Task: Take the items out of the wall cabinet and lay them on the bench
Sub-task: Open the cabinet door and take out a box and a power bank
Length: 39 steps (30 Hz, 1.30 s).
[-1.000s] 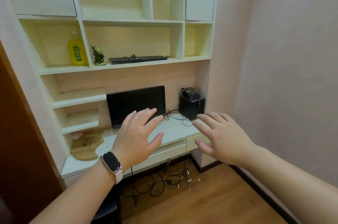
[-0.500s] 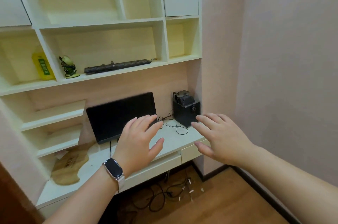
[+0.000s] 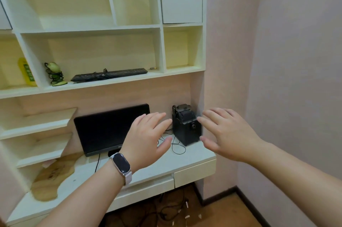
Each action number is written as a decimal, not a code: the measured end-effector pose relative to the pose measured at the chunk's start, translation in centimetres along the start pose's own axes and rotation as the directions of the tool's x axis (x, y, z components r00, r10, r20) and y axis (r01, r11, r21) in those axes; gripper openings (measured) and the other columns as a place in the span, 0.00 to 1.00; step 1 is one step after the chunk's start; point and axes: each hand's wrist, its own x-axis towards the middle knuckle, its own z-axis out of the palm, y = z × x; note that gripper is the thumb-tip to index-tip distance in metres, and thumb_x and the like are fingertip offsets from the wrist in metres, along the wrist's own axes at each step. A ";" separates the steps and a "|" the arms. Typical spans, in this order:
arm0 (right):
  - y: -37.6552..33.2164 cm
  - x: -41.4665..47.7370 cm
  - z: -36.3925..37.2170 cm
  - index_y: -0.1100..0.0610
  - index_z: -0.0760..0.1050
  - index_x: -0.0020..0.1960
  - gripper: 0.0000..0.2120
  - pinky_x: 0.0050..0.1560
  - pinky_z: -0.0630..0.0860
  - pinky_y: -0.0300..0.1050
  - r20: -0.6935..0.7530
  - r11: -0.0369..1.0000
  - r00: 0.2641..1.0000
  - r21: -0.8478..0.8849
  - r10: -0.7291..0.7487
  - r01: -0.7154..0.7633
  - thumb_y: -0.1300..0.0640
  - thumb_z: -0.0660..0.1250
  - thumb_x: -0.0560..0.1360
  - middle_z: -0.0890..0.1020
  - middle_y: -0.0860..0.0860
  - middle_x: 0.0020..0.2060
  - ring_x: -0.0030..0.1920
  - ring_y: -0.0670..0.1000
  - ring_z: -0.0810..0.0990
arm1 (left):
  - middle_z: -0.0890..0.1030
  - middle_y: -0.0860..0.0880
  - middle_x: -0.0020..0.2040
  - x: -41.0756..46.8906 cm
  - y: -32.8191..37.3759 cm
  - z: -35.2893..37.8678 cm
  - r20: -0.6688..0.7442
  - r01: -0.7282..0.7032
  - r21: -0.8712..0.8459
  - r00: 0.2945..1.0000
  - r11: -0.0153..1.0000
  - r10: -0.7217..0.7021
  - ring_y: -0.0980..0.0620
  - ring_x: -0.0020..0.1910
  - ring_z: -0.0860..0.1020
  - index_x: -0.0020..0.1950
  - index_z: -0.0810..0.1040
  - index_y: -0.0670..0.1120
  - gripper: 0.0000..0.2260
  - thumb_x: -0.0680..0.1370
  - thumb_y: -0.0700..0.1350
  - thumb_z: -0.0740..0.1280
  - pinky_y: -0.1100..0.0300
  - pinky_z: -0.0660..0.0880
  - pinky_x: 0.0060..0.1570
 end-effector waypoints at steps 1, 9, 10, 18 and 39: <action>0.5 0.5 0.4 0.55 0.77 0.65 0.25 0.60 0.73 0.54 -0.012 1.000 1.000 0.001 -0.004 0.004 0.41 0.59 0.75 0.80 0.53 0.61 0.63 0.57 0.76 | 0.78 0.47 0.63 0.6 -0.3 0.3 -0.007 -0.008 0.011 1.000 1.000 0.008 0.46 0.64 0.74 0.62 0.79 0.48 0.19 0.75 0.54 0.64 0.48 0.67 0.64; 3.0 6.0 4.7 0.56 0.79 0.61 0.23 0.58 0.75 0.53 -0.107 0.999 0.993 -0.011 -0.050 0.049 0.43 0.62 0.73 0.81 0.54 0.58 0.59 0.58 0.78 | 0.79 0.46 0.62 4.7 -5.2 4.2 -0.054 -0.014 0.036 0.998 0.999 0.016 0.45 0.61 0.75 0.61 0.80 0.47 0.18 0.75 0.54 0.64 0.49 0.69 0.62; 3.3 6.9 5.4 0.56 0.79 0.61 0.23 0.58 0.74 0.53 -0.112 0.998 0.992 -0.019 -0.053 0.052 0.43 0.62 0.73 0.81 0.54 0.58 0.59 0.58 0.78 | 0.79 0.46 0.62 5.4 -6.2 4.8 -0.063 -0.013 0.033 0.998 0.999 0.015 0.45 0.61 0.76 0.60 0.80 0.47 0.18 0.75 0.54 0.65 0.49 0.69 0.61; 5.1 16.5 11.4 0.56 0.78 0.61 0.24 0.58 0.71 0.52 -0.111 0.995 0.993 -0.095 -0.028 0.017 0.41 0.60 0.73 0.80 0.53 0.58 0.60 0.58 0.77 | 0.79 0.47 0.62 11.1 -15.5 10.1 -0.092 -0.027 0.009 0.995 1.000 0.028 0.46 0.61 0.76 0.61 0.80 0.47 0.19 0.75 0.55 0.62 0.50 0.69 0.61; 12.8 35.9 17.0 0.57 0.77 0.63 0.24 0.56 0.73 0.55 -0.292 0.983 0.956 -0.169 0.015 -0.067 0.43 0.60 0.75 0.79 0.56 0.61 0.61 0.60 0.77 | 0.77 0.44 0.64 29.0 -29.1 16.4 -0.324 -0.082 -0.014 0.943 0.997 0.073 0.41 0.62 0.75 0.61 0.79 0.46 0.20 0.74 0.53 0.63 0.43 0.68 0.63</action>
